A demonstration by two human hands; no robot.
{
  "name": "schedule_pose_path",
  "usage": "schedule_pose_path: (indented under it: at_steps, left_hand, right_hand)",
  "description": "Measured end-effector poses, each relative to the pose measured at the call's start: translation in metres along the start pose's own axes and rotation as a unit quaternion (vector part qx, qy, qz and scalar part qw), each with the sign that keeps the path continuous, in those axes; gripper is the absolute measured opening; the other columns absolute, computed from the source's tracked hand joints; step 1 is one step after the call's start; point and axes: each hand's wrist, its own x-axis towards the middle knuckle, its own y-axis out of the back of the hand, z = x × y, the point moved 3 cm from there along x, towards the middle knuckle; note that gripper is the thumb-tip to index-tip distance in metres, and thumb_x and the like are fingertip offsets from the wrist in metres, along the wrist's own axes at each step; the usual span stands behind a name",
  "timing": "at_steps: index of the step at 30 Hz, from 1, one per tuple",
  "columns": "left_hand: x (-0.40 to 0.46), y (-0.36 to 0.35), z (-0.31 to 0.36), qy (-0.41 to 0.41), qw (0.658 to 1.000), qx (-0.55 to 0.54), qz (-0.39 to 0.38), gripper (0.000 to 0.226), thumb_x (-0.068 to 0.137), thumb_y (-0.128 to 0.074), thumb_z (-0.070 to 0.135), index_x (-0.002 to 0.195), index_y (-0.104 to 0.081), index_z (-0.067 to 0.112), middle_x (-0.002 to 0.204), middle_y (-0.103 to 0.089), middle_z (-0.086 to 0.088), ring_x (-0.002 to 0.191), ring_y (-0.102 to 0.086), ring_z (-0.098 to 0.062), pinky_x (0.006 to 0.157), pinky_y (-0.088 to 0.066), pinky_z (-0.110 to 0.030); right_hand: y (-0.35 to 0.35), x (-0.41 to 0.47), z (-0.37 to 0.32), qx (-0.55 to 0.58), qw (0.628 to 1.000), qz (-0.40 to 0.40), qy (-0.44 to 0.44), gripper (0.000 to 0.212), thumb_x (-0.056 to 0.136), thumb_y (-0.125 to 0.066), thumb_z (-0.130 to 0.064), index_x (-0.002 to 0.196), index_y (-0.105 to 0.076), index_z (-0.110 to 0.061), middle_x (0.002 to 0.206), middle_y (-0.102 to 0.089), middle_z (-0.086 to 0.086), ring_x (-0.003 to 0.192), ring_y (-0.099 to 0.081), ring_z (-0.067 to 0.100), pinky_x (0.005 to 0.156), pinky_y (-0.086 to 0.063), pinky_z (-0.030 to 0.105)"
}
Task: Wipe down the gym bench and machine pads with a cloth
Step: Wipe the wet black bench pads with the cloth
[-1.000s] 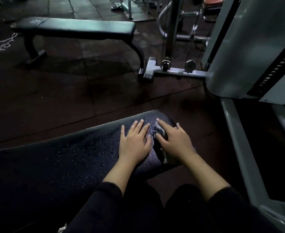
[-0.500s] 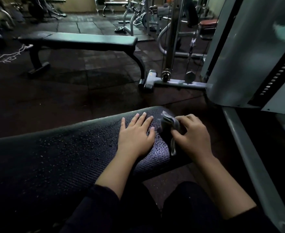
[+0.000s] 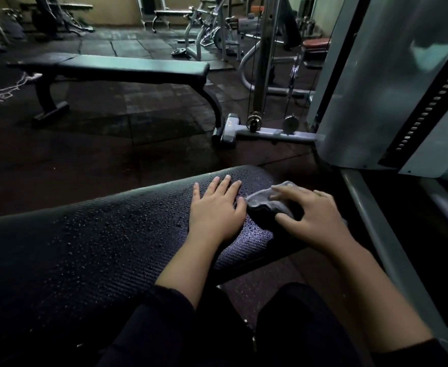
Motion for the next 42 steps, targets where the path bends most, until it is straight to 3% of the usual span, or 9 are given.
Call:
schedule_pose_path:
  at_steps: [4, 8, 11, 18, 22, 28, 33, 37, 42]
  left_hand:
    - [0.001, -0.001, 0.001, -0.002, 1.0, -0.003, 0.004, 0.051, 0.101, -0.023, 0.041, 0.152, -0.021, 0.035, 0.161, -0.012, 0.012, 0.148, -0.005, -0.009, 0.12, 0.004, -0.047]
    - [0.002, -0.001, 0.0, -0.003, 1.0, -0.005, 0.01, 0.051, 0.101, -0.024, 0.04, 0.151, -0.023, 0.035, 0.161, -0.014, 0.012, 0.148, -0.007, -0.01, 0.12, 0.003, -0.047]
    - [0.002, -0.001, 0.001, -0.003, 1.0, -0.008, 0.017, 0.05, 0.101, -0.026, 0.04, 0.151, -0.025, 0.035, 0.16, -0.016, 0.012, 0.148, -0.008, -0.01, 0.12, 0.003, -0.047]
    - [0.003, -0.003, 0.0, -0.005, 1.0, -0.007, 0.015, 0.05, 0.101, -0.025, 0.041, 0.15, -0.026, 0.035, 0.16, -0.017, 0.011, 0.148, -0.009, -0.01, 0.12, 0.002, -0.048]
    - [0.002, 0.0, 0.001, -0.005, 1.0, -0.017, 0.016, 0.049, 0.102, -0.023, 0.041, 0.15, -0.028, 0.033, 0.16, -0.019, 0.011, 0.148, -0.01, -0.01, 0.12, 0.002, -0.049]
    - [-0.002, 0.004, 0.004, -0.018, 0.999, -0.031, -0.004, 0.069, 0.087, -0.023, 0.076, 0.145, -0.035, 0.04, 0.158, -0.023, 0.013, 0.148, -0.01, -0.009, 0.119, 0.001, -0.05]
    - [-0.001, 0.0, 0.002, -0.018, 1.0, -0.004, 0.004, 0.077, 0.08, -0.024, 0.084, 0.144, -0.033, 0.044, 0.158, -0.021, 0.015, 0.148, -0.009, -0.009, 0.119, -0.001, -0.051]
    - [-0.002, 0.0, 0.003, -0.016, 1.0, -0.004, 0.003, 0.076, 0.082, -0.021, 0.083, 0.145, -0.033, 0.043, 0.158, -0.02, 0.015, 0.148, -0.009, -0.008, 0.119, 0.0, -0.05]
    - [0.0, -0.001, 0.002, -0.01, 1.0, -0.021, 0.006, 0.062, 0.095, -0.015, 0.066, 0.147, -0.033, 0.038, 0.158, -0.021, 0.016, 0.148, -0.01, -0.008, 0.119, 0.002, -0.049]
  right_hand:
    - [-0.005, -0.013, -0.003, -0.028, 0.991, -0.132, -0.008, 0.079, 0.064, -0.022, -0.064, 0.141, -0.034, -0.049, 0.152, -0.026, -0.025, 0.146, -0.01, 0.007, 0.118, -0.012, 0.049]
    - [-0.006, -0.018, -0.002, -0.035, 0.975, -0.219, -0.021, 0.067, 0.074, -0.027, -0.046, 0.135, -0.003, -0.06, 0.149, 0.009, -0.032, 0.143, 0.016, 0.002, 0.118, 0.002, 0.048]
    - [-0.005, -0.016, 0.002, -0.011, 0.982, -0.187, -0.029, 0.067, 0.085, -0.051, -0.06, 0.142, -0.015, -0.055, 0.154, 0.001, -0.027, 0.146, 0.009, 0.005, 0.118, -0.003, 0.048]
    - [-0.007, -0.011, 0.001, -0.016, 0.989, -0.145, -0.029, 0.063, 0.089, -0.058, -0.016, 0.145, -0.037, -0.032, 0.158, -0.022, -0.008, 0.148, -0.011, 0.017, 0.119, -0.015, 0.048]
    - [0.004, -0.007, 0.001, 0.062, 0.989, -0.131, -0.036, 0.067, 0.078, -0.052, 0.005, 0.14, -0.048, -0.021, 0.152, -0.035, 0.001, 0.145, -0.019, 0.014, 0.119, -0.016, 0.029]
    - [0.001, -0.01, 0.002, 0.108, 0.964, -0.241, 0.009, 0.068, 0.083, -0.059, -0.043, 0.142, -0.027, -0.038, 0.157, -0.009, -0.014, 0.142, 0.007, -0.002, 0.114, 0.016, 0.046]
    - [0.014, -0.026, 0.02, 0.066, 0.952, -0.295, 0.053, 0.096, 0.058, -0.064, -0.03, 0.139, -0.016, -0.051, 0.157, 0.007, -0.022, 0.143, 0.019, 0.004, 0.112, 0.017, 0.035]
    - [0.01, -0.024, 0.024, 0.045, 0.965, -0.246, 0.081, 0.104, 0.065, -0.055, 0.016, 0.139, -0.025, -0.051, 0.158, -0.008, -0.021, 0.147, 0.003, 0.005, 0.12, 0.0, 0.04]
    - [0.02, -0.024, 0.035, 0.094, 0.982, -0.115, 0.12, 0.081, 0.068, -0.062, 0.022, 0.133, -0.054, -0.026, 0.14, -0.052, -0.003, 0.134, -0.039, 0.0, 0.11, -0.031, 0.016]
